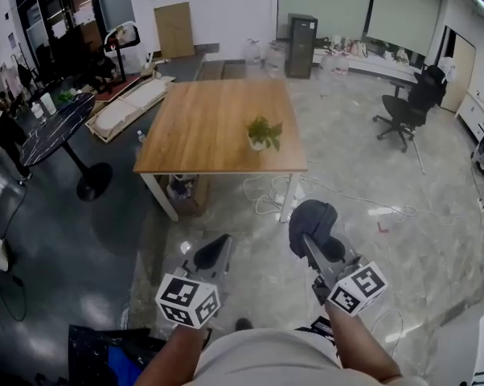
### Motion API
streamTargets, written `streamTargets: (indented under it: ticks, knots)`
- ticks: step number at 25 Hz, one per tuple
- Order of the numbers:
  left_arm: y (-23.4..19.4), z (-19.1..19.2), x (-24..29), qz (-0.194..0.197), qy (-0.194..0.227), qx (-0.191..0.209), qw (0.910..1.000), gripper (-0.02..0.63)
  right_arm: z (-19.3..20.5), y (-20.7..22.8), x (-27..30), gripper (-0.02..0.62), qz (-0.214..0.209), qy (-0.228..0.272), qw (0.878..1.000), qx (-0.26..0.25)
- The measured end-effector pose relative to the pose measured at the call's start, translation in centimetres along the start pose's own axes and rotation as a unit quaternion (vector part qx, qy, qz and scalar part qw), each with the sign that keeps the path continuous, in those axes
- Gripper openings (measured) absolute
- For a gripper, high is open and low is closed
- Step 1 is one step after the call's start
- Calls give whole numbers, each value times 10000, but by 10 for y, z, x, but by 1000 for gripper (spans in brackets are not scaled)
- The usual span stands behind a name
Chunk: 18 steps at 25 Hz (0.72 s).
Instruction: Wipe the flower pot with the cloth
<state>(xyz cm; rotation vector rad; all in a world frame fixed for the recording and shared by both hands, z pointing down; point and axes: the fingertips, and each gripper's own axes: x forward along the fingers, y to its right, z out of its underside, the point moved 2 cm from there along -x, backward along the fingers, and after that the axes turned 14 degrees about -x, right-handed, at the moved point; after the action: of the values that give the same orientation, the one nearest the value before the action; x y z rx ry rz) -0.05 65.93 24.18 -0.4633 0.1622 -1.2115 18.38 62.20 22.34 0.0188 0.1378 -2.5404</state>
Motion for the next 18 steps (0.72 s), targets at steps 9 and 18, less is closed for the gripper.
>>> streamTargets:
  ticks: [9,18]
  knots:
    - [-71,-18,69,0,-279,-137,9995,8,32,61,88,64,60,-166,9997,168]
    - [-144,-40,193,-408,-405,-247,9980,8,76,189,199,64,-184,-265,9995,69]
